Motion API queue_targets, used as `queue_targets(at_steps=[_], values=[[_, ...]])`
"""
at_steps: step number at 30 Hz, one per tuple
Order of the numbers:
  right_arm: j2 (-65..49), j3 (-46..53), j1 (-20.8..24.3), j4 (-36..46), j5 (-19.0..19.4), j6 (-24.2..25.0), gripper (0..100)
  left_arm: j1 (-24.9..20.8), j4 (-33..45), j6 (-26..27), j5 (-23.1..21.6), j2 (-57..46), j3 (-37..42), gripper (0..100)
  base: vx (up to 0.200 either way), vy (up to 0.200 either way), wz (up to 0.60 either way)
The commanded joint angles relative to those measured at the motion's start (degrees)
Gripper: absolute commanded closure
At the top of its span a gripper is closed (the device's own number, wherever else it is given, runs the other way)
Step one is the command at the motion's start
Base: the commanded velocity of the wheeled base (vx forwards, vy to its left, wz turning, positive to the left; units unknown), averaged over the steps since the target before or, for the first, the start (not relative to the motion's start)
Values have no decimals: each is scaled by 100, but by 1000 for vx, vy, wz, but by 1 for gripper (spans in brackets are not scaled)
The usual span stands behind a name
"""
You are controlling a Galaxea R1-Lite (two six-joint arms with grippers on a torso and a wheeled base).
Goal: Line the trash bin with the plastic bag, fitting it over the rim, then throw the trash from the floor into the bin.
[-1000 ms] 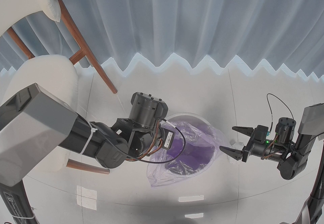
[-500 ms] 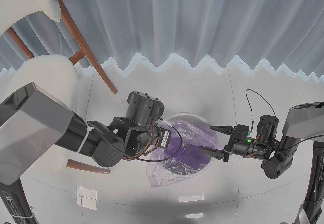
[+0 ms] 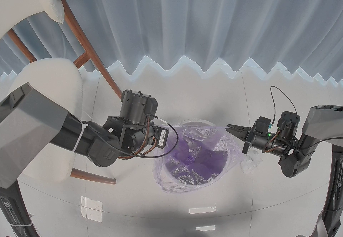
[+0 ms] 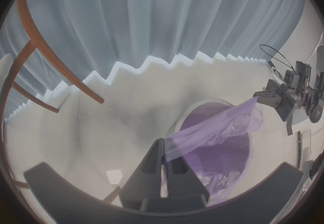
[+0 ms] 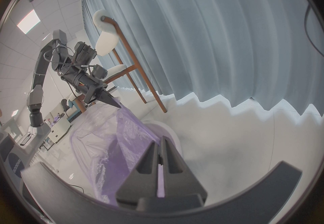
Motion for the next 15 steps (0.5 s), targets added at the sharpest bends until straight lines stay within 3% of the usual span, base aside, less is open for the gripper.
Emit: queue_targets(at_steps=[1,15], values=[[286,-557,-58,23,-10,146,100,47,-6,5,-47,30,-33,100,0,0,0],[699,-3035,82,1913,-10,418,100,372,12,-4,-117,399,-534,100,0,0,0]])
